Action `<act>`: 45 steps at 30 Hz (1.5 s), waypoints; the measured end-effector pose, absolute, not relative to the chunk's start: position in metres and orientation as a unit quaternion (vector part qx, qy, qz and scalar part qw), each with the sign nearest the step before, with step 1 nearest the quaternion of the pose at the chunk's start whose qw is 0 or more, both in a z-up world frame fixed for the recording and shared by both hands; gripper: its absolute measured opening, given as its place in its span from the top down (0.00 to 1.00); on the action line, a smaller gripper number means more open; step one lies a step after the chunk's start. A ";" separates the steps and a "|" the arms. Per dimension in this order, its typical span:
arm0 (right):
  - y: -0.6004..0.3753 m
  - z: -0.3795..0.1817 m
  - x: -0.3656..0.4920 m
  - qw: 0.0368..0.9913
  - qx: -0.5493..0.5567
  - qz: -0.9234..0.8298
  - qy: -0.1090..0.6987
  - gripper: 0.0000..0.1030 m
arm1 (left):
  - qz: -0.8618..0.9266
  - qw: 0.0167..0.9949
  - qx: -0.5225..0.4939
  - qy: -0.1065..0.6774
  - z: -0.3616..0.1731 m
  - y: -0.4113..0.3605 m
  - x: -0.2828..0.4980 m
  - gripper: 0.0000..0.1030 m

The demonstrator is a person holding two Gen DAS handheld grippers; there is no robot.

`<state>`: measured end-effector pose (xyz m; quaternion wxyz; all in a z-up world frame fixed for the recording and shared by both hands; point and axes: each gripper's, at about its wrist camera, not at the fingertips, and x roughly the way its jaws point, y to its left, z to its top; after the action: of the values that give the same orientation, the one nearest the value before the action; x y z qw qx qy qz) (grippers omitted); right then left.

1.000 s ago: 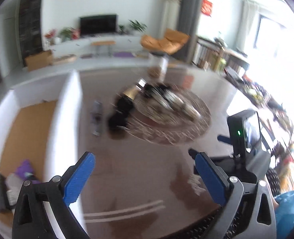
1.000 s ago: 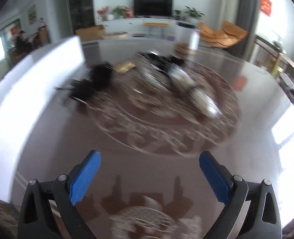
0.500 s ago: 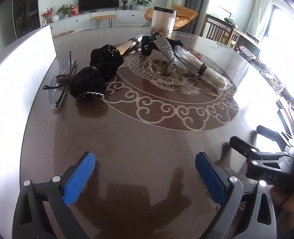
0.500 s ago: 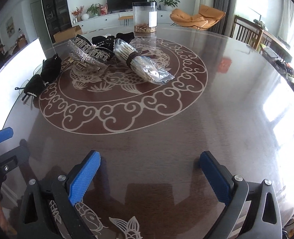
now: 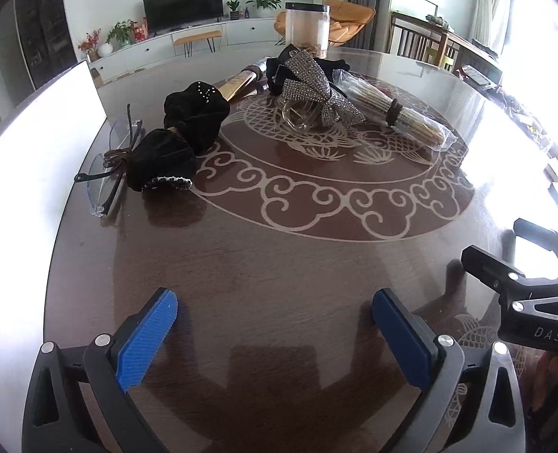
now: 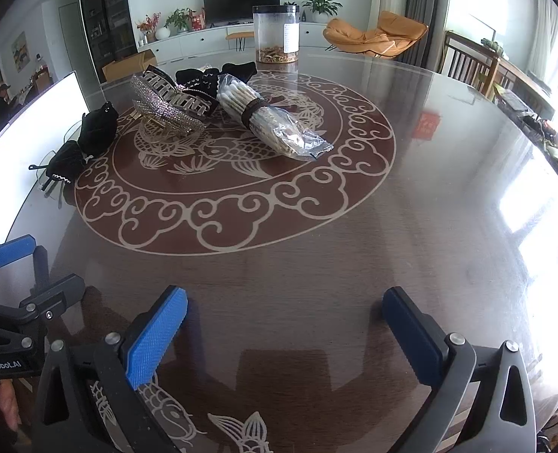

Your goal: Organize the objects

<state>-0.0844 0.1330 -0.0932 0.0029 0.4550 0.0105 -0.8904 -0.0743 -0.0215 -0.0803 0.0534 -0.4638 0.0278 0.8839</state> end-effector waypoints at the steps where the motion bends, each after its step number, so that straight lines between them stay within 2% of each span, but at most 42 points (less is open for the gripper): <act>1: 0.133 -0.093 -0.084 0.003 0.455 -0.890 0.010 0.00 | 0.884 0.054 -0.464 0.028 -0.080 -0.022 -0.074 0.00; 33: 0.132 -0.093 -0.084 0.000 0.455 -0.891 0.009 0.00 | 0.883 0.055 -0.465 0.028 -0.081 -0.022 -0.075 0.00; 37: 0.132 -0.093 -0.084 0.000 0.455 -0.891 0.009 0.00 | 0.885 0.061 -0.460 0.024 -0.061 -0.028 -0.082 0.00; 41: 0.132 -0.094 -0.084 0.000 0.455 -0.891 0.009 0.00 | 0.915 -0.010 -0.403 0.034 -0.013 -0.048 -0.123 0.00; 45: 0.132 -0.094 -0.084 0.000 0.455 -0.891 0.009 0.00 | 0.902 -0.075 -0.424 -0.025 -0.013 -0.085 -0.189 0.00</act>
<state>-0.0836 0.1322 -0.0938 0.0001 0.4547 0.0093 -0.8906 -0.1888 -0.0849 -0.0126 -0.0750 -0.4244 -0.0251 0.9020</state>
